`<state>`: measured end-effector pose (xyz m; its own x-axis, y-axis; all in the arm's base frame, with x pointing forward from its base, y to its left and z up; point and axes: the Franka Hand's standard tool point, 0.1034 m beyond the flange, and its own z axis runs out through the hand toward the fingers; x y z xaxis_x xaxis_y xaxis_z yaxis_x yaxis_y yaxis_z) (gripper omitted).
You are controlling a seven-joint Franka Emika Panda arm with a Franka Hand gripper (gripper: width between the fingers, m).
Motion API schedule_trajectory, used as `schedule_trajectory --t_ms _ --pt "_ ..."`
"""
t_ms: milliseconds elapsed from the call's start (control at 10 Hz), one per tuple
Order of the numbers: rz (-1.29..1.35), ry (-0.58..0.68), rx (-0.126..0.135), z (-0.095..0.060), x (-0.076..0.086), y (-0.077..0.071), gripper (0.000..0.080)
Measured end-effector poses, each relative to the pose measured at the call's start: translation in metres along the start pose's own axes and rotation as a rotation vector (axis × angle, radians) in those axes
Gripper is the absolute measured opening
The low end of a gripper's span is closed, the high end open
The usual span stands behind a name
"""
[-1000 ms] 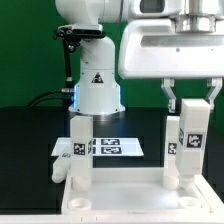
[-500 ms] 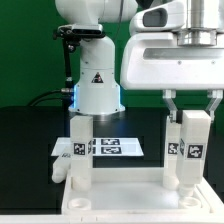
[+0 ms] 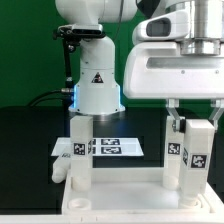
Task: Assemble desk
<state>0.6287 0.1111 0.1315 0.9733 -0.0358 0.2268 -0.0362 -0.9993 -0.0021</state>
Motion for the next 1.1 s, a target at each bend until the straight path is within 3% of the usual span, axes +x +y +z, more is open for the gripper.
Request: schedule_trajectory --t_ms 500,900,1000,1100 --pt "-0.008 0.064 0.013 0.0073 0.0014 -0.0059 0.0284" --pt "0.012 0.062 0.008 0.0080 -0.0027 -0.0060 0.0284" --pt "0.012 0.061 0.008 0.0081 -0.0028 -0.0060 0.0332" --pt "0.012 0.061 0.008 0.0082 -0.0029 -0.0060 0.0498"
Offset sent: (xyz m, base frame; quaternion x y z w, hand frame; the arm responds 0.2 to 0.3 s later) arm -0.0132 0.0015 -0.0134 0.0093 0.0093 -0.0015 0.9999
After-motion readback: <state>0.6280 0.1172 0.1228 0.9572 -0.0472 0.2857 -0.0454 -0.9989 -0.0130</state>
